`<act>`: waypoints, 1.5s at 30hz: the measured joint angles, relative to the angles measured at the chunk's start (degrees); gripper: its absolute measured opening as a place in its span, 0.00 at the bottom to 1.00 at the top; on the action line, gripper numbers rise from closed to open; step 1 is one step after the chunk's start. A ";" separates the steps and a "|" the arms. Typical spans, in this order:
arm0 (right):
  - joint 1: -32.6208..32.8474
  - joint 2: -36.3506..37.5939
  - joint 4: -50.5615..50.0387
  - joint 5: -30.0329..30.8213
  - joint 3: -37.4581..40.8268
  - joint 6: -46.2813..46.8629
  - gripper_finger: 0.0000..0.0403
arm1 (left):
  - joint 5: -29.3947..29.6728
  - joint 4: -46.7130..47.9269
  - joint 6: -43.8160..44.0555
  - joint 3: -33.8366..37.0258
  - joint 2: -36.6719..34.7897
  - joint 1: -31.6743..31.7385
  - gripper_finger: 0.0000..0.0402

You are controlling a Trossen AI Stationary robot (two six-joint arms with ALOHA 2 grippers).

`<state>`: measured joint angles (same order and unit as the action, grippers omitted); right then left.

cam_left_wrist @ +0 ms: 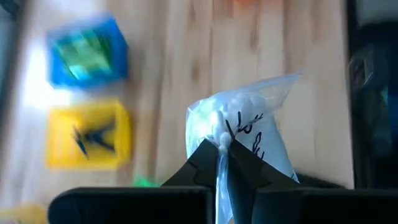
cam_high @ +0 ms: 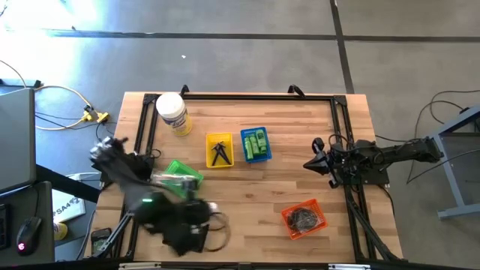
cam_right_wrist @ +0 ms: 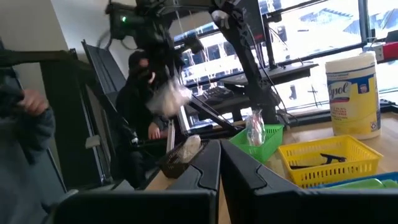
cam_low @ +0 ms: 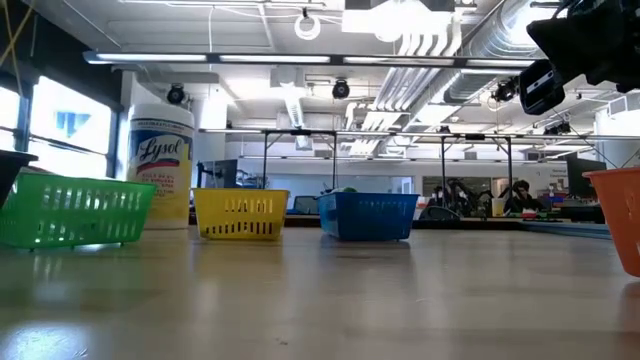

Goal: Pick & Place Travel size toiletries
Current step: Put the cotton pack into the black bin

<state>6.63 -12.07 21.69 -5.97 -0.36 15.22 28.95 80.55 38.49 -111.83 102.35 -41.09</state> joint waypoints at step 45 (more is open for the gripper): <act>-0.02 0.03 2.76 1.52 0.00 -3.48 0.01 | -4.89 -66.50 -9.67 88.15 -78.46 1.71 0.02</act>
<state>6.62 -12.03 24.45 -4.45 -0.36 11.75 24.06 14.04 28.82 -23.68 23.89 -39.38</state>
